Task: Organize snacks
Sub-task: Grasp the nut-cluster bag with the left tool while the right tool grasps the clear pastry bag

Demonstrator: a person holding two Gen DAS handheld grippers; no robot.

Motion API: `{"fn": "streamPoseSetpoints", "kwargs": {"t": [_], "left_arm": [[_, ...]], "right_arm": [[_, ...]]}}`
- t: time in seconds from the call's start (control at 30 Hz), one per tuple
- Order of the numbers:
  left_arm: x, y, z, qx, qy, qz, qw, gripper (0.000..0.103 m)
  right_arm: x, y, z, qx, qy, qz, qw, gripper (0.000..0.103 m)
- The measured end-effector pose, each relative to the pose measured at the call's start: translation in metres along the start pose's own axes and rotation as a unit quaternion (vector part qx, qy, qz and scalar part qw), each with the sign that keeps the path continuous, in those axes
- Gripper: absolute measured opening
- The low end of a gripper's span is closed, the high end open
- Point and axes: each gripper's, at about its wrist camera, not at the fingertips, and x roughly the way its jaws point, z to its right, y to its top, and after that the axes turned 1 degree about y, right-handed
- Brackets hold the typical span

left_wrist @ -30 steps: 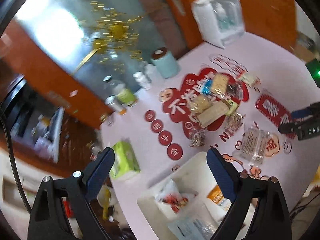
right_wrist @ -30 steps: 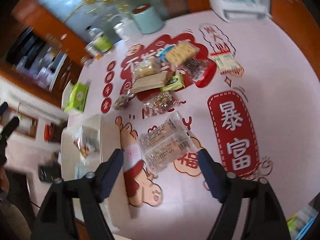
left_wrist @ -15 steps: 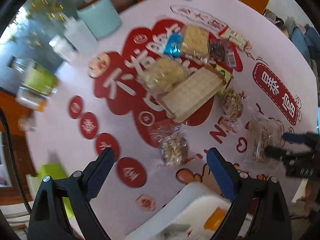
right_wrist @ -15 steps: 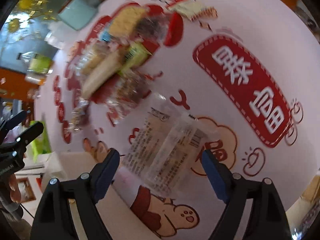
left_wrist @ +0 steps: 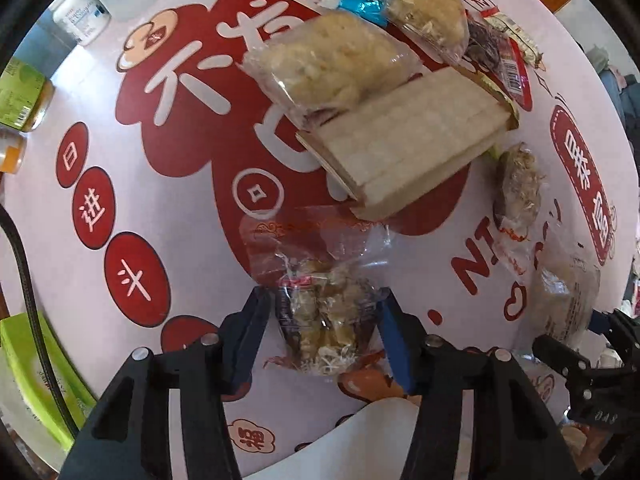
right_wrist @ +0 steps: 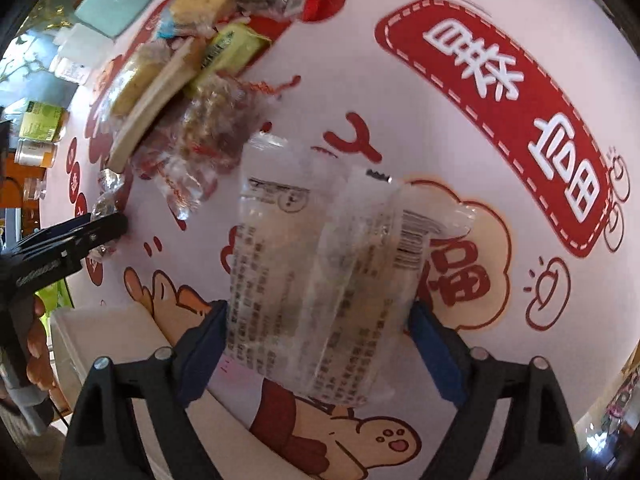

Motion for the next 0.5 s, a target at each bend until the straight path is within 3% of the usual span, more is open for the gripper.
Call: {"fn": "streamPoseSetpoints", "kwargs": {"t": [0.27,0.5], "left_arm": [[-0.03,-0.014,-0.004,-0.025,0.016,0.042,0.9987,0.047],[-0.11,-0.043,-0.007,-0.055,0.023,0.123,0.9907,0.047]], "right_arm": [[-0.011,-0.017,-0.01,-0.031,-0.02,0.007,0.999,0.073],[-0.033,-0.022,-0.004,-0.046,-0.019,0.025,0.998,0.071]]}}
